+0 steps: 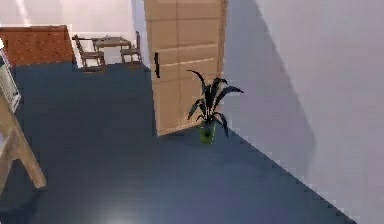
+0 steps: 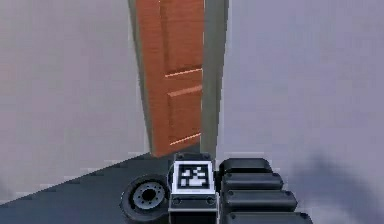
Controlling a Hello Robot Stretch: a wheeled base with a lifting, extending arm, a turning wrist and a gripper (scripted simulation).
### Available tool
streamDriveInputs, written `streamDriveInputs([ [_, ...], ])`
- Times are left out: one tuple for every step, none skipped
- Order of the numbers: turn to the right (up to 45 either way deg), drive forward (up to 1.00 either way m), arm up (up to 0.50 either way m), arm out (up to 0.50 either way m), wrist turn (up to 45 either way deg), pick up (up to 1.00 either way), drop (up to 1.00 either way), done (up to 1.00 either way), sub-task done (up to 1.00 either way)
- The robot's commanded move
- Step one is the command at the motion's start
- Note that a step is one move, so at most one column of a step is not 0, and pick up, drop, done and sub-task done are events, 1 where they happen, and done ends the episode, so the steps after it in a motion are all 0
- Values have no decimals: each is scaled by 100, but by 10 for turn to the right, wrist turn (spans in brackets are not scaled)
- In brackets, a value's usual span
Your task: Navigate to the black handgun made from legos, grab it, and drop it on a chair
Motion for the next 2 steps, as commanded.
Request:
streamDriveInputs([
  [-240,0,0,0,0,0,0,0,0],
  [0,100,0,0,0,0,0,0,0],
])
